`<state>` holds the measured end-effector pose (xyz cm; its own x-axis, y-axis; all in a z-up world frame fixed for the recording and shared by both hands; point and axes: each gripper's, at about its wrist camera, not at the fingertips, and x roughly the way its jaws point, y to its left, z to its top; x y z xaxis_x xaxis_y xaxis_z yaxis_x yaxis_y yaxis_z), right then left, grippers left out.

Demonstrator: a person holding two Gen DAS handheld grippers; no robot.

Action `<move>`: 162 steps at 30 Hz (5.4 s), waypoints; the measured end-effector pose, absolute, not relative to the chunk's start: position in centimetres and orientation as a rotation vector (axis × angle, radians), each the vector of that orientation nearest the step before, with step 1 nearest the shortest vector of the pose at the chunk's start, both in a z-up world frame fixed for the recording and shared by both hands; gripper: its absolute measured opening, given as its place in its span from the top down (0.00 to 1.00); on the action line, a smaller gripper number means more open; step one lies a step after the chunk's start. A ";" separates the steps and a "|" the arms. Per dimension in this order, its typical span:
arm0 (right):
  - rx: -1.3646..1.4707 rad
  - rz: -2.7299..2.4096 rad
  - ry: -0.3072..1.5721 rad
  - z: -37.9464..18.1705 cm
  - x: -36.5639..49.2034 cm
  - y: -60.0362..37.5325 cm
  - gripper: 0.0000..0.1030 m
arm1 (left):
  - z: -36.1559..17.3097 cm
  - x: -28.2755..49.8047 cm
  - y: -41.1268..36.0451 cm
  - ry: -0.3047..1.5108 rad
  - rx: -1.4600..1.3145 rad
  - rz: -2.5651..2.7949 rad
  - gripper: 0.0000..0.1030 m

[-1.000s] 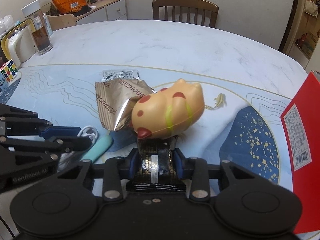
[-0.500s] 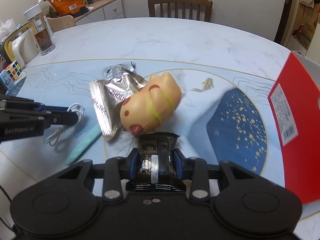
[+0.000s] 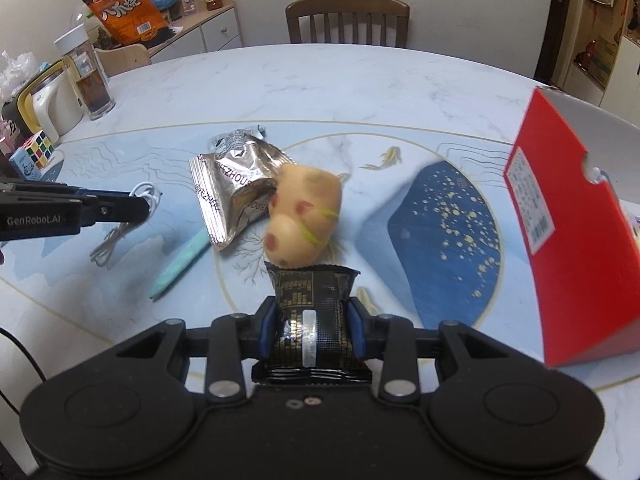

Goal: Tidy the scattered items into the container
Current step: 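Lift the black bar and the cable and carry them to the shoebox, then lower the black bar and the cable into the box and open both tools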

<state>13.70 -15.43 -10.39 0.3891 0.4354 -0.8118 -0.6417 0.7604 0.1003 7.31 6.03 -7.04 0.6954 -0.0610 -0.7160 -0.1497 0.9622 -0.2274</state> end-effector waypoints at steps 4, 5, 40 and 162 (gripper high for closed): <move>-0.225 0.682 0.930 -9.4 13.5 -16.6 0.66 | -6.2 7.0 5.5 0.791 -0.283 0.045 0.88; -0.219 0.680 0.925 -9.1 13.5 -16.9 0.66 | -6.0 7.0 5.4 0.788 -0.285 0.042 0.88; -0.183 0.624 0.806 -1.2 19.3 -28.1 0.66 | 0.4 10.2 -3.4 0.702 -0.277 -0.036 0.88; -0.317 0.509 1.091 -12.0 43.4 -34.5 0.61 | -9.6 37.8 -27.0 1.180 0.018 -0.378 0.88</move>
<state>43.43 -34.46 -11.98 0.3640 0.2354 -0.9012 -0.5387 0.8425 0.0025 37.80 -27.04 -9.62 0.3255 -0.2786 -0.9036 0.2978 0.9372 -0.1817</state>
